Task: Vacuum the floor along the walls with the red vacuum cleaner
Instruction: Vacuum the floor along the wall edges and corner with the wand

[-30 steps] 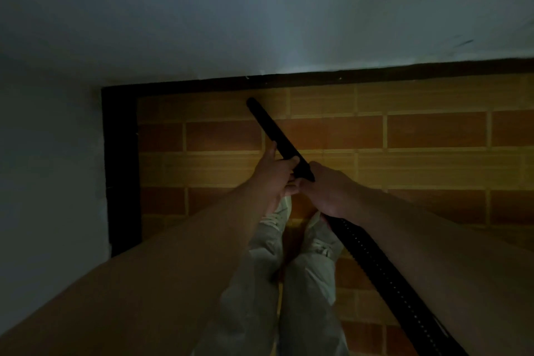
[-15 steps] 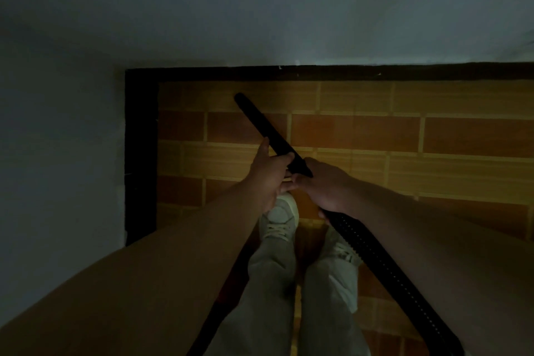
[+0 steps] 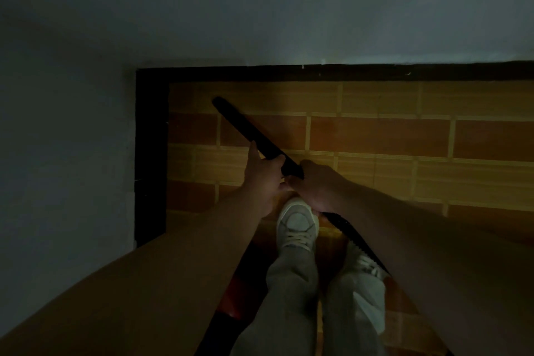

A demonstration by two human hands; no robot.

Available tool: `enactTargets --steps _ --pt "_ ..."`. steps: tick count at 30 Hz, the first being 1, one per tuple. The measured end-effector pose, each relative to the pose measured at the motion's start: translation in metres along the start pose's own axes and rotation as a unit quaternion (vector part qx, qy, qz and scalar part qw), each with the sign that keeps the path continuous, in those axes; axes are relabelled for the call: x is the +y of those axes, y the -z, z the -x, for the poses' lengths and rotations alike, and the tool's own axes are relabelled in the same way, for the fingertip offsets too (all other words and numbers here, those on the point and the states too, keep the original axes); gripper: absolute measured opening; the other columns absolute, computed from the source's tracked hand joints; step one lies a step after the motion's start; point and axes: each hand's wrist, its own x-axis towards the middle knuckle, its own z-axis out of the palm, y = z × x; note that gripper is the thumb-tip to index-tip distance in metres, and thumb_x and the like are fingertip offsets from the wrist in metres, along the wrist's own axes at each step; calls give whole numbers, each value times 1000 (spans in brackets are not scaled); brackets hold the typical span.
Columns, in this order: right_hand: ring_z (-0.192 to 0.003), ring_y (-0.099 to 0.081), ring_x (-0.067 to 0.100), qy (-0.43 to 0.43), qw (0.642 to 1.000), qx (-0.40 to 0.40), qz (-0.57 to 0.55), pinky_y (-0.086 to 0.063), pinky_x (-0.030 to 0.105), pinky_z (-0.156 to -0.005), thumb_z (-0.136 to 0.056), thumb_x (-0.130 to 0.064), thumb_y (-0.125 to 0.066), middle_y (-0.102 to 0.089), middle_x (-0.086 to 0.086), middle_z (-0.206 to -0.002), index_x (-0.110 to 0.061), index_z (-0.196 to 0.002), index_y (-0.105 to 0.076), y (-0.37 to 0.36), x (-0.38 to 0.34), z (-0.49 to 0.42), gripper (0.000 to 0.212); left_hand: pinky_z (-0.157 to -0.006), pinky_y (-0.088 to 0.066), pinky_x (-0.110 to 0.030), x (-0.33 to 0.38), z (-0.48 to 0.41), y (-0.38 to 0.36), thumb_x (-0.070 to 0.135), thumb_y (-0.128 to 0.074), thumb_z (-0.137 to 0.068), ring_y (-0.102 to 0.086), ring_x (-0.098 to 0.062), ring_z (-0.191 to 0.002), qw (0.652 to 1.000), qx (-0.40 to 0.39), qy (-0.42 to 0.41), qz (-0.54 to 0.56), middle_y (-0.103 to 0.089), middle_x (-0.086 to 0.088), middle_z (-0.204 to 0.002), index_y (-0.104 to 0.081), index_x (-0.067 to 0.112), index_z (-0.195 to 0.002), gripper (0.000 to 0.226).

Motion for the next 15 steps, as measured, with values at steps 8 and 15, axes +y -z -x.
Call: enactTargets --steps 8,15 --pt "-99 -65 26 15 991 7 133 -48 31 -69 -108 -42 -39 -63 8 -112 -16 -130 -56 -24 -34 -30 38 -59 -60 -33 12 -28 34 13 -57 -102 -66 -23 -106 999 43 -11 -5 -56 -5 -136 -10 46 -158 80" --pt "-109 -65 30 34 989 25 141 -46 36 -77 -108 -32 -42 -64 13 -121 -4 -129 -55 -32 -63 -45 37 -49 -55 -25 26 -48 56 14 -56 -102 -68 -16 -94 998 62 -30 3 -63 -5 -128 -26 36 -156 66"
